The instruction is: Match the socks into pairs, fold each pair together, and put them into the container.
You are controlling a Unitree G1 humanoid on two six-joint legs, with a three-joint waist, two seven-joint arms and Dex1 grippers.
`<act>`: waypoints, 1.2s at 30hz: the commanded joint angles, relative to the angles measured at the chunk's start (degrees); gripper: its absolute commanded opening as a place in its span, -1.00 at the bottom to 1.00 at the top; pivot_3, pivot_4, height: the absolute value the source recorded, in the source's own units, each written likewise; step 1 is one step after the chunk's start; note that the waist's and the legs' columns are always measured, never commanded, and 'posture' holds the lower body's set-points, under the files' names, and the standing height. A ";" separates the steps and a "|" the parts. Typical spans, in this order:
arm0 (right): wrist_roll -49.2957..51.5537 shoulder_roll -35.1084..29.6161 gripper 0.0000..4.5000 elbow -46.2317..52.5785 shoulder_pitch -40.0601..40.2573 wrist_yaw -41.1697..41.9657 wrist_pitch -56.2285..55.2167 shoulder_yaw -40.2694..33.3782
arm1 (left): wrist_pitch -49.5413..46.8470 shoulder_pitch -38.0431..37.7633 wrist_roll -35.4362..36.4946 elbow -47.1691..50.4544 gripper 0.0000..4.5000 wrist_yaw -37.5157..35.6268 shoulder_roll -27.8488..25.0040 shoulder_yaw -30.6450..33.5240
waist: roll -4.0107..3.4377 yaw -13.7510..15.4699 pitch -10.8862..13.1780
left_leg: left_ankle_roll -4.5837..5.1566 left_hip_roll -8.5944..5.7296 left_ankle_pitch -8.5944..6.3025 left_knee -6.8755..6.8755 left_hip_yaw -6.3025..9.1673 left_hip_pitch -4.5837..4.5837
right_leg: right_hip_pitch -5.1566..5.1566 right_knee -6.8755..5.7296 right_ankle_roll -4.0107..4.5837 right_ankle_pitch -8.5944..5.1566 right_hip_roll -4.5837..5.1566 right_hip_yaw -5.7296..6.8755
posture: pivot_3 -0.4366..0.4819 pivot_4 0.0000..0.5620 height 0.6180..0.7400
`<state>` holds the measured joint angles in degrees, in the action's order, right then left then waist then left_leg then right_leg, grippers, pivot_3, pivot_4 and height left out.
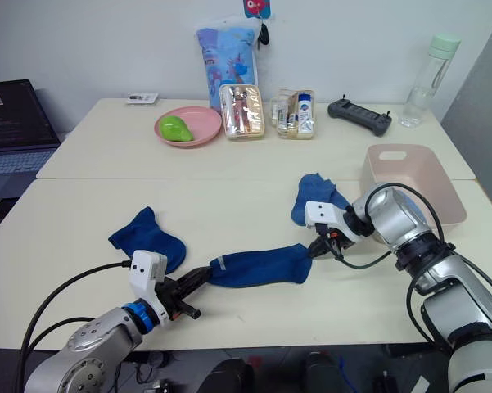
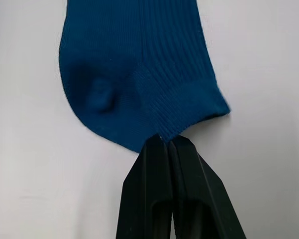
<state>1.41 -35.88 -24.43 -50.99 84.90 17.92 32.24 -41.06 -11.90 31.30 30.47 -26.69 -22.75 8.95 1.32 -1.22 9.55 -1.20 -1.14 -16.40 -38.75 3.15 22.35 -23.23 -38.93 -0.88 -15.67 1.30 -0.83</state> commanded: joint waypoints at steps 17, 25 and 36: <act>11.53 7.34 -0.16 30.82 17.01 -19.65 9.20 -19.01 | 17.38 10.31 -5.29 -4.22 -0.17 -17.03 -14.69 -0.42 | -0.19 0.20 0.07 | -0.01 0.01 0.00 0.02 -0.01 0.05 | -0.01 0.01 0.02 0.00 0.01 -0.03 | -0.05 -0.47 1.00; 1.00 12.00 -1.00 26.24 27.90 -32.82 -1.64 -13.42 | 25.82 16.16 -17.40 -17.61 -0.99 -15.38 -7.61 -15.69 | -0.16 0.74 0.05 | -0.01 -0.06 0.00 0.00 -0.07 0.06 | -0.07 -0.03 0.00 0.01 0.04 -0.05 | -0.05 -0.47 1.00; 3.79 2.44 -1.00 26.25 35.33 -30.40 -5.02 -19.97 | 30.31 11.62 -17.11 -25.61 -0.99 -20.82 -12.00 -12.10 | -0.29 0.85 -0.17 | 0.01 -0.02 -0.01 0.05 -0.08 -0.29 | 0.22 0.01 0.00 -0.01 0.00 -0.05 | -0.05 -0.47 1.00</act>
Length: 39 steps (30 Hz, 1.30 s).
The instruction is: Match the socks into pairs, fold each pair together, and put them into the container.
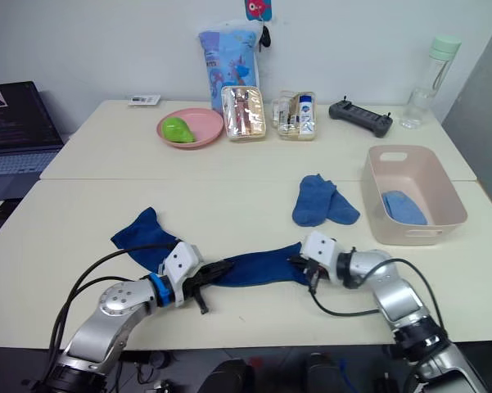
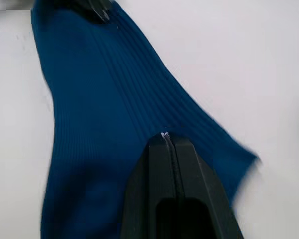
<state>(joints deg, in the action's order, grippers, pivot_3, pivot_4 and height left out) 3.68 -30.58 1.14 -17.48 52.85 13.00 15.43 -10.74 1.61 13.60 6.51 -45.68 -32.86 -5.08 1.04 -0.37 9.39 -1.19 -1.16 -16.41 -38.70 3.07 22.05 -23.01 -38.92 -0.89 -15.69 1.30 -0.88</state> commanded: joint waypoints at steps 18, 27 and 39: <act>3.17 -3.73 -1.00 8.43 3.96 5.15 5.77 3.86 | -2.94 -4.66 -4.09 7.58 -0.99 -4.18 -6.87 -3.85 | -0.05 -0.01 0.02 | 0.02 0.03 -0.01 0.03 0.01 -0.13 | 0.14 0.03 -0.02 -0.02 -0.02 0.02 | -0.05 -0.47 1.00; 5.69 -9.35 -1.00 7.82 4.87 7.45 5.81 -0.17 | -0.95 -7.54 -1.55 5.44 -0.99 -4.15 -8.45 1.55 | -0.05 0.00 -0.02 | 0.05 0.04 -0.03 0.31 0.02 -0.72 | 0.76 0.28 -0.01 -0.10 -0.01 0.04 | -0.05 -0.47 1.00; 6.39 5.09 -1.00 1.94 -1.39 -4.34 4.73 -1.03 | -0.56 0.17 -0.37 1.87 -0.99 2.47 0.13 2.00 | 0.09 -0.08 0.03 | 0.03 0.05 -0.03 0.72 -0.02 -1.04 | 0.85 0.23 0.06 -0.22 -0.03 0.03 | -0.05 -0.47 1.00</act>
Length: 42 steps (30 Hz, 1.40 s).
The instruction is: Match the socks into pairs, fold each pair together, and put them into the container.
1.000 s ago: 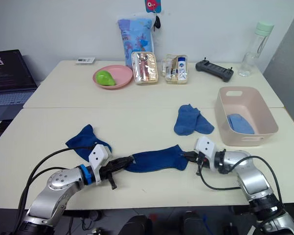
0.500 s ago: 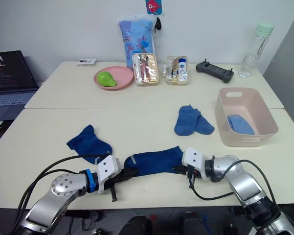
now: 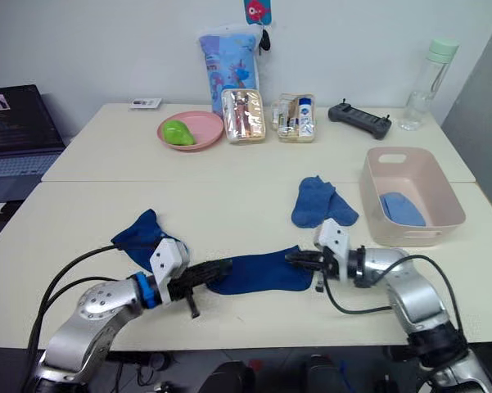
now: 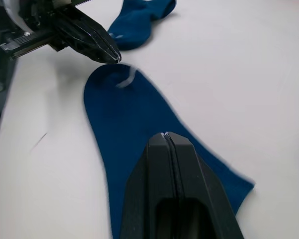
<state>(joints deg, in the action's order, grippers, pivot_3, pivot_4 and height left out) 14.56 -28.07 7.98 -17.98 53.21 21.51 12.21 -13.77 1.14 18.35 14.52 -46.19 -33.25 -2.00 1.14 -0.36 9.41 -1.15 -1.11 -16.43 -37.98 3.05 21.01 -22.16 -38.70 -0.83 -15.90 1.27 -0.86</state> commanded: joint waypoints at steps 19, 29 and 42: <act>5.43 -2.01 -1.00 2.50 1.87 -1.29 0.19 -6.50 | 1.45 -6.43 5.67 1.51 -0.99 4.26 0.96 11.43 | -0.02 -0.45 0.09 | 0.00 0.01 0.00 0.03 0.00 0.03 | -0.04 -0.03 0.00 -0.05 0.06 -0.03 | -0.05 -0.47 1.00; 9.89 -0.66 0.39 12.48 -8.10 -1.48 11.54 -2.31 | -4.71 -26.74 13.02 15.37 0.29 9.42 4.27 24.15 | 0.05 -1.20 0.18 | -0.01 0.05 -0.01 0.06 0.04 0.04 | -0.03 0.07 0.03 -0.08 0.03 -0.02 | -0.05 -0.47 1.00; 12.08 0.52 1.00 13.83 -10.76 -1.44 15.27 -1.36 | -2.70 -22.80 -0.37 11.57 0.99 16.63 5.31 17.76 | 0.08 -0.08 0.31 | -0.01 0.04 -0.01 0.06 0.05 0.12 | -0.05 0.21 0.11 -0.13 0.02 0.03 | -0.05 -0.47 1.00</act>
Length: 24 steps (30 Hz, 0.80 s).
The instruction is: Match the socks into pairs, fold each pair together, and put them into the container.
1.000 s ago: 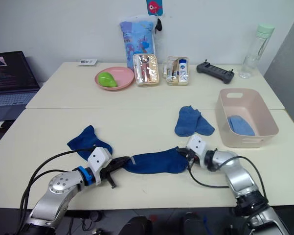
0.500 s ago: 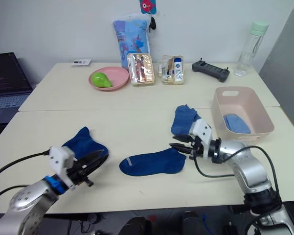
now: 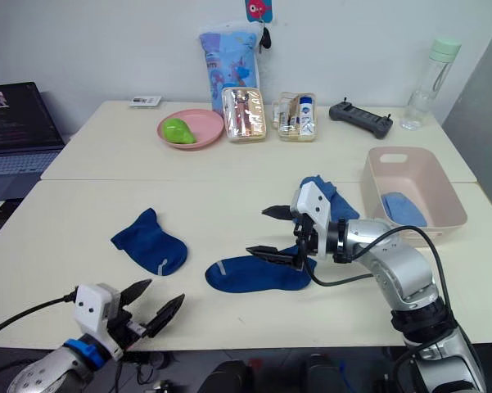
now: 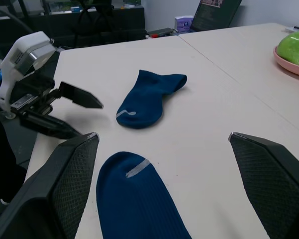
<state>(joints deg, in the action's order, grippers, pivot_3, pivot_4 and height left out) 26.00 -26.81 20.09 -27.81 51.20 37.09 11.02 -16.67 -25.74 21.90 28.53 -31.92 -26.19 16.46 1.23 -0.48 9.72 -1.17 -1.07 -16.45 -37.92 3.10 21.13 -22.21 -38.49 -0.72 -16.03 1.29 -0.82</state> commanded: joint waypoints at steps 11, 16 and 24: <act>-0.08 -2.67 1.00 1.41 0.04 1.01 -0.91 0.98 | -3.32 16.10 -8.40 -12.72 0.60 0.35 -6.64 -5.68 | -0.01 -0.16 0.02 | -0.01 0.02 -0.01 0.09 0.01 0.03 | -0.09 -0.04 0.00 0.01 0.00 0.04 | -0.05 -0.47 1.00; 0.20 -2.77 1.00 1.72 0.44 0.65 -0.68 0.61 | -3.70 16.27 -7.16 -12.65 -0.12 -0.49 -6.25 -5.15 | -0.01 -0.14 0.02 | -0.01 0.04 -0.01 0.08 0.02 0.02 | -0.08 -0.04 0.00 0.02 0.01 0.03 | -0.05 -0.47 1.00; -0.19 -3.27 1.00 1.46 0.66 0.59 -1.01 0.63 | -4.74 17.54 -3.26 -10.96 -1.00 -0.81 -5.98 -2.12 | 0.00 0.02 0.03 | -0.01 0.04 -0.01 0.08 0.03 0.05 | -0.08 -0.03 0.00 0.02 0.01 0.05 | -0.05 -0.47 1.00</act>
<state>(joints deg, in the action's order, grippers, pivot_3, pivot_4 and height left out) 25.85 -29.79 19.94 -26.92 52.12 36.90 12.63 -21.32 -8.69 16.98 15.39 -32.18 -32.22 12.65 1.23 -0.46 9.75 -1.18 -1.03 -16.46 -37.84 3.14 21.19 -22.30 -38.51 -0.72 -16.01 1.30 -0.77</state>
